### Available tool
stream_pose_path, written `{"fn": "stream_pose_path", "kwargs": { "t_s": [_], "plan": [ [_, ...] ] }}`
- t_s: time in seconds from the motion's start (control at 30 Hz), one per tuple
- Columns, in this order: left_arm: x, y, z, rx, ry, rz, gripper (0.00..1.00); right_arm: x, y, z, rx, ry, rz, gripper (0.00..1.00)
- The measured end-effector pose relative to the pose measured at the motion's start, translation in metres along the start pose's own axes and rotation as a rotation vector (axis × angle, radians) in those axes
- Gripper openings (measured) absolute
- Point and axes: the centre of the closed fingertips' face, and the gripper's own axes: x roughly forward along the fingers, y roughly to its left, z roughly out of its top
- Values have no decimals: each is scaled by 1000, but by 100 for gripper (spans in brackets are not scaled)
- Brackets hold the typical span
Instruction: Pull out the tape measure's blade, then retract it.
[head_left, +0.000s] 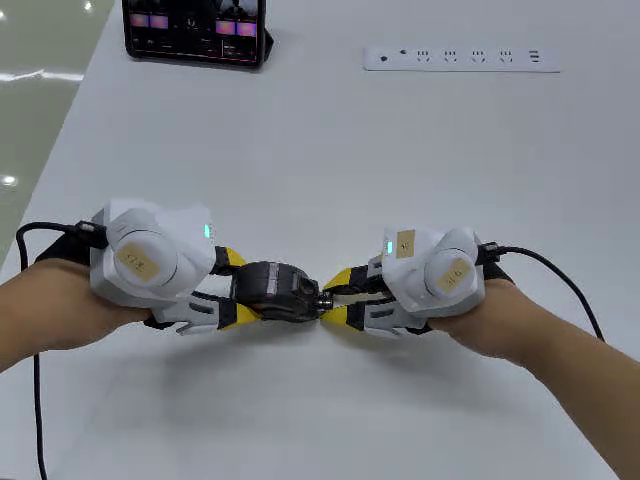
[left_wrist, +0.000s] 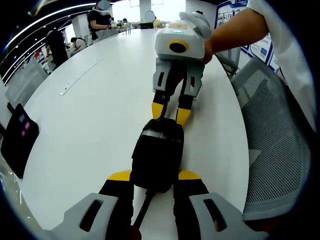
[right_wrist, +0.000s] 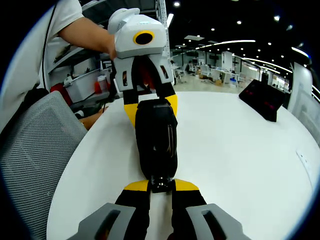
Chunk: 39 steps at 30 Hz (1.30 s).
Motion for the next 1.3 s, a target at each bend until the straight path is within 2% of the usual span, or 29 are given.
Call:
{"fn": "stream_pose_path", "kwargs": {
  "t_s": [0.23,0.77,1.3],
  "plan": [
    [0,-1,1,1,1,-1,25,1,0,1,-4,-8,-5,12],
    [-1,0,-1,27,11,-3,25,1,0,1,9,11,-13,11],
    [-1,0,-2,38,18,-2,24,0,1,-1,-15,15,-15,10]
  ]
}}
